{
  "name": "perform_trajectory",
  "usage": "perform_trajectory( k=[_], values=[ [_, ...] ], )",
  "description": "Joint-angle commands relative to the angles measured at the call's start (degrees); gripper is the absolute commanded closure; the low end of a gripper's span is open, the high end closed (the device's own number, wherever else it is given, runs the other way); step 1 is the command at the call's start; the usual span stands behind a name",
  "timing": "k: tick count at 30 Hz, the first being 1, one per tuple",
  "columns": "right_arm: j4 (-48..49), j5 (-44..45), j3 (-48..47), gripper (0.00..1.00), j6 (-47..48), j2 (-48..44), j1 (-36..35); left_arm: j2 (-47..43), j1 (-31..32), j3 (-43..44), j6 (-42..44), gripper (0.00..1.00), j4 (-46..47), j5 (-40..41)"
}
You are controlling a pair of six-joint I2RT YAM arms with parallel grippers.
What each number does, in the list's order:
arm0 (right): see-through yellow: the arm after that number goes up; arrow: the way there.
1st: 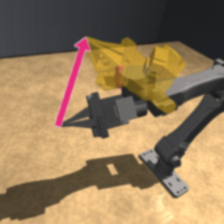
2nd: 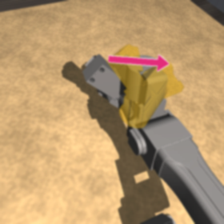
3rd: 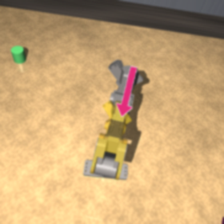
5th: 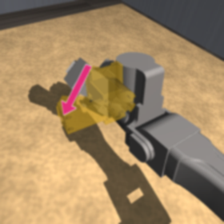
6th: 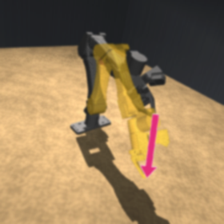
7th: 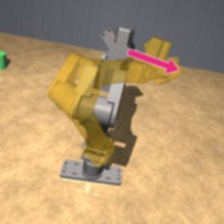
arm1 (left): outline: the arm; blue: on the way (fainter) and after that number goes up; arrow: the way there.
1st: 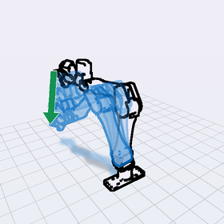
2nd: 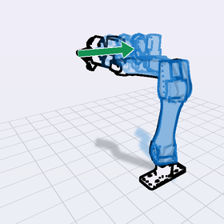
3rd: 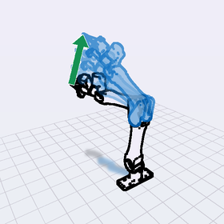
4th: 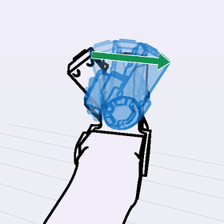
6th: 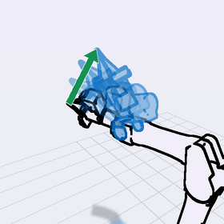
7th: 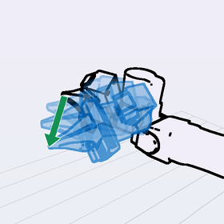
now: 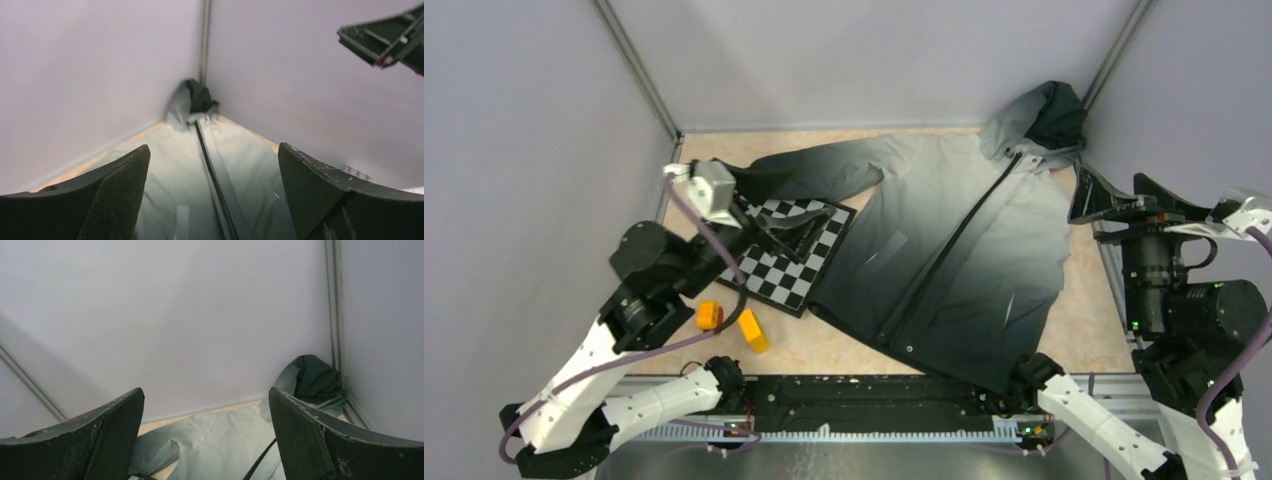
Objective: Zip up the jacket
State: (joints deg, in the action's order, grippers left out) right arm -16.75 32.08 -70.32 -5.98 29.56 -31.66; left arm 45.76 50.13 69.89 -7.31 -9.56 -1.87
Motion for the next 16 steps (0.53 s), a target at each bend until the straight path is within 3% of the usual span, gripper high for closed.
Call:
perform_trajectory(
  k=[1, 16],
  values=[
    [0.27, 1.72, -2.08, 0.08, 2.68, -2.04, 0.19, -2.92, -0.03, 5.19, 6.79, 0.01, 2.68, 5.15],
    [0.62, 5.8, -2.0, 0.07, 7.62, -5.98, 0.19, -9.89, -0.03, 13.92, 14.89, 0.01, -0.74, 10.86]
  ],
)
